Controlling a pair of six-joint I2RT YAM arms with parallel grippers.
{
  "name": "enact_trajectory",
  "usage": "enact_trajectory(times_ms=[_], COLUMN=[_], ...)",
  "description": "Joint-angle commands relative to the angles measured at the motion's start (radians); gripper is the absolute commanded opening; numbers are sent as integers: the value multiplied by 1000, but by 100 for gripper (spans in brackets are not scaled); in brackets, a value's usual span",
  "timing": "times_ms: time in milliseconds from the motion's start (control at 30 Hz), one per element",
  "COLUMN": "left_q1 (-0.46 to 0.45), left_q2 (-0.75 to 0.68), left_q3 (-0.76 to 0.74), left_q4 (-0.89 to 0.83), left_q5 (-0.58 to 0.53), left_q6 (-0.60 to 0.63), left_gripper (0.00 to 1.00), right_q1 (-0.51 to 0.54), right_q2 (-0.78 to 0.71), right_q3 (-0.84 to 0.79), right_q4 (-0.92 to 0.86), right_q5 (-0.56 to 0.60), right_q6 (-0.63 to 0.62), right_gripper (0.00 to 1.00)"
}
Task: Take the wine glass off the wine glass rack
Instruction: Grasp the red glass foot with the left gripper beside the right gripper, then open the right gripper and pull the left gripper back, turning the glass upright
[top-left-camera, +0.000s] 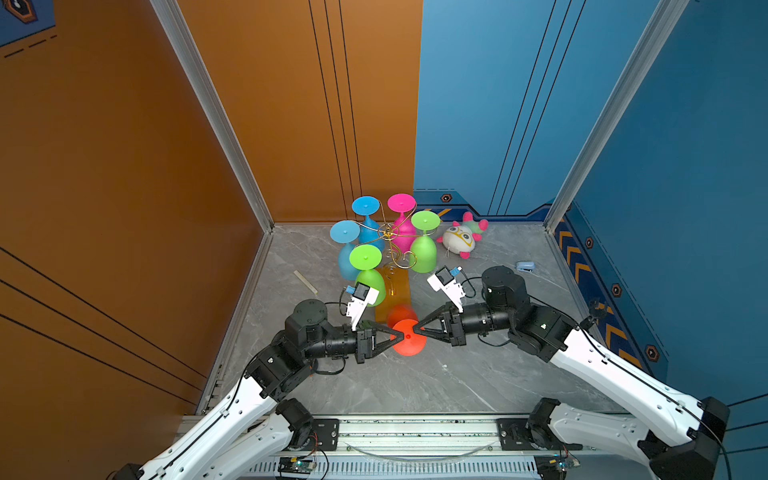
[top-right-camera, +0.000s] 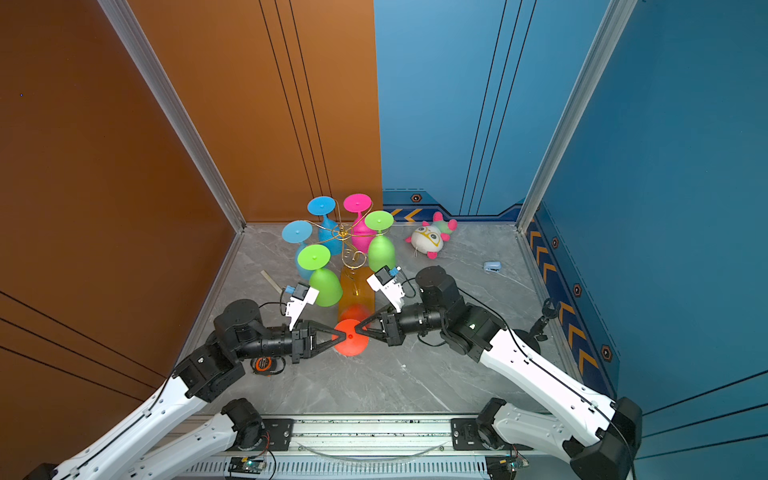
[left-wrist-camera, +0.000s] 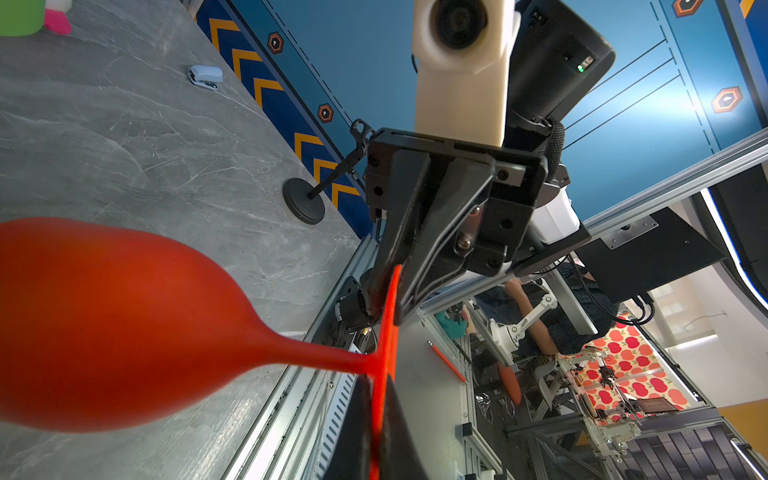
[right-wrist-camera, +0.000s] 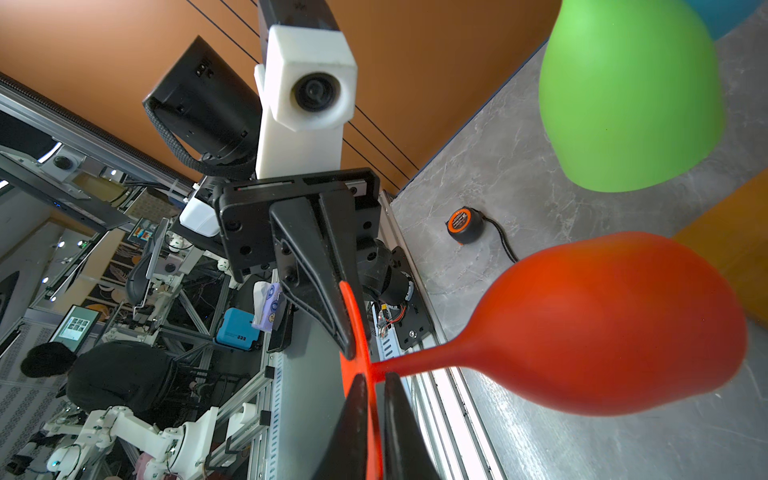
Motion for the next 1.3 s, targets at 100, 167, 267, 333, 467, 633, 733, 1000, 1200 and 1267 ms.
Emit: enact_trajectory(times_ms=[100,167,267,333,467,633,733,1000,1200,1267], left_q1=[-14,-16,-26,-43,-98,-174,-236,-369,-417,-441], left_q2=[7,12,17,17,23,30,19,1,12,16], left_q3=[-8,-12,-15,-9,24,37,31,41,75,80], left_q4=[22,22,9,-31,-147,-205,-219,-285,-369,-378], left_q5=[33,24,-4,-45,-117,-200,-275,-491,-588,-619], left_q6=[40,42,73,123,251,376,465,694,803,841], left_gripper=[0,0,0,0,0,0,0,0,0,0], right_q1=[-20,-28,-49,-67,-115,-179,-237,-327,-335,-335], right_q2=[-27,-39,-56,-67,-83,-92,-74,-29,22,39], right_q3=[30,29,32,35,34,23,7,4,24,28], right_q4=[8,0,-14,-28,-54,-89,-95,-163,-207,-218], right_q5=[2,2,8,12,24,52,39,44,58,58], right_q6=[-5,-10,-15,-15,-12,13,64,105,122,123], right_gripper=[39,46,58,67,75,87,86,83,79,77])
